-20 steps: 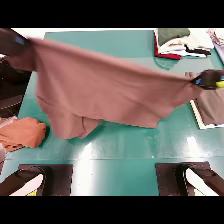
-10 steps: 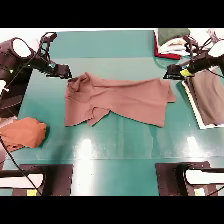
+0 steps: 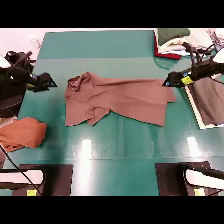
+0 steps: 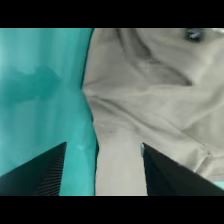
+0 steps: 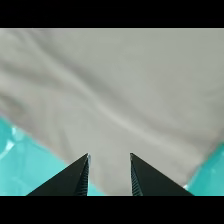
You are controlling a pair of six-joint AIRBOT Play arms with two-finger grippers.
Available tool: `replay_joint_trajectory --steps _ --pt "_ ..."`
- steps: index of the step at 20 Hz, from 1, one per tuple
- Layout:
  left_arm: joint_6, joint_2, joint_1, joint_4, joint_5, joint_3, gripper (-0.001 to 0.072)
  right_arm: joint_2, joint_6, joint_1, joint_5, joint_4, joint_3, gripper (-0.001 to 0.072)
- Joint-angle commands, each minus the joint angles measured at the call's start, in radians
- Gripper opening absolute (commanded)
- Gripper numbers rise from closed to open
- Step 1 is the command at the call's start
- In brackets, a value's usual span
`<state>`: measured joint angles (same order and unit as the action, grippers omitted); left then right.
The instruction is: Fold the shirts.
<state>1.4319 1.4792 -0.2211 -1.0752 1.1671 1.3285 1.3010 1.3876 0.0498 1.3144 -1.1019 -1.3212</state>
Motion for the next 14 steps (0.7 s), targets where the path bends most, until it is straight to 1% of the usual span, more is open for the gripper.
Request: replay_joint_trajectory --steps 1,2,4,6,11,13,14 --pt "-0.031 0.007 -0.033 0.122 -0.161 -0.166 0.0546 -0.063 -0.009 -0.033 -0.045 0.011 0.093 0.0288" --pt "-0.047 0.021 -0.033 0.159 -0.185 -0.187 0.0546 -0.065 -0.009 -0.045 -0.044 0.011 0.098 0.0289" --pt "-0.064 0.058 -0.033 0.208 -0.192 -0.192 0.0547 -0.064 -0.008 -0.072 -0.047 0.011 0.098 0.0289" --pt "-0.109 0.088 -0.02 0.262 -0.201 -0.192 0.0547 -0.064 -0.008 -0.091 -0.058 0.011 0.098 0.0288" --pt "-0.11 0.125 0.068 0.264 -0.279 -0.192 0.0547 -0.064 0.003 -0.109 -0.062 0.011 0.098 0.0288" --pt "-0.105 0.126 0.091 0.266 -0.288 -0.187 0.054 -0.064 0.003 -0.099 -0.051 0.01 0.098 0.0288" --pt "-0.106 0.126 0.092 0.265 -0.263 -0.173 0.0341 -0.064 0.003 -0.089 -0.028 0.01 0.098 0.0289"
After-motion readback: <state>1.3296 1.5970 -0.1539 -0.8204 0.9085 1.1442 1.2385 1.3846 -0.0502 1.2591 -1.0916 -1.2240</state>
